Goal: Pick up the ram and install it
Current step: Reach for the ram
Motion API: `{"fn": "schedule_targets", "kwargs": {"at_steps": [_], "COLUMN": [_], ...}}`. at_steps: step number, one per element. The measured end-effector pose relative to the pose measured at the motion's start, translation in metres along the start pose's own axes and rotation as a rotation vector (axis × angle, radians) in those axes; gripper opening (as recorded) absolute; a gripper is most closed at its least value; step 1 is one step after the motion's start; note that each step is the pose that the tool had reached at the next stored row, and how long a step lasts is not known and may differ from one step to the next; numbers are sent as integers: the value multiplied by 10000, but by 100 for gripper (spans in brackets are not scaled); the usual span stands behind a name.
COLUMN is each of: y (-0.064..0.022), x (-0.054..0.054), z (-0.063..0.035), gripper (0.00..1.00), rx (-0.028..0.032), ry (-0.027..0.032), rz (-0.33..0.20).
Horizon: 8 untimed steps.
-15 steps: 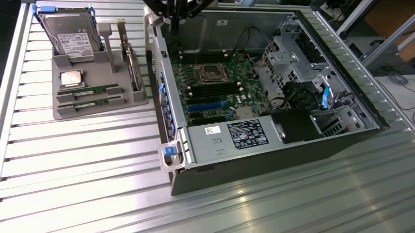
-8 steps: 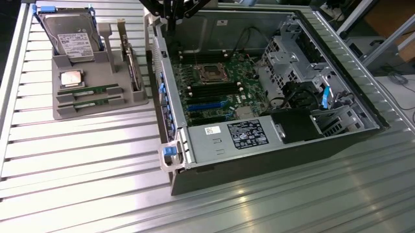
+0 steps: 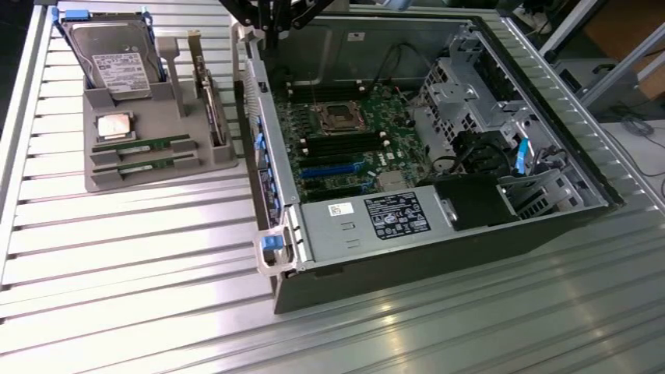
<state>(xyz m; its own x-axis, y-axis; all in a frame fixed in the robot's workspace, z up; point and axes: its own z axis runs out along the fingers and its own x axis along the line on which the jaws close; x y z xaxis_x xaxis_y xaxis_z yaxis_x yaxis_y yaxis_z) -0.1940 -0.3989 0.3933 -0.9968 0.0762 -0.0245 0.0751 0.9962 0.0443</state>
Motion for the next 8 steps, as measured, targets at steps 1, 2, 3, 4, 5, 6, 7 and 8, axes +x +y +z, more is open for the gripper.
{"fn": "schedule_targets", "kwargs": {"at_steps": [1,2,3,4,5,6,7,8], "y": [0,-1,-2,-2,-3,-3,-3,-4], "x": [6,17,26,32,36,41,45,50], "z": [0,0,-1,-1,-1,-1,-1,-1], "gripper": [11,11,11,11,11,11,11,11], "rx": [-1,0,0,-1,0,0,0,-1], "ry": [0,0,0,0,0,0,0,0], "rz": [0,0,0,-1,-1,0,0,0]}}
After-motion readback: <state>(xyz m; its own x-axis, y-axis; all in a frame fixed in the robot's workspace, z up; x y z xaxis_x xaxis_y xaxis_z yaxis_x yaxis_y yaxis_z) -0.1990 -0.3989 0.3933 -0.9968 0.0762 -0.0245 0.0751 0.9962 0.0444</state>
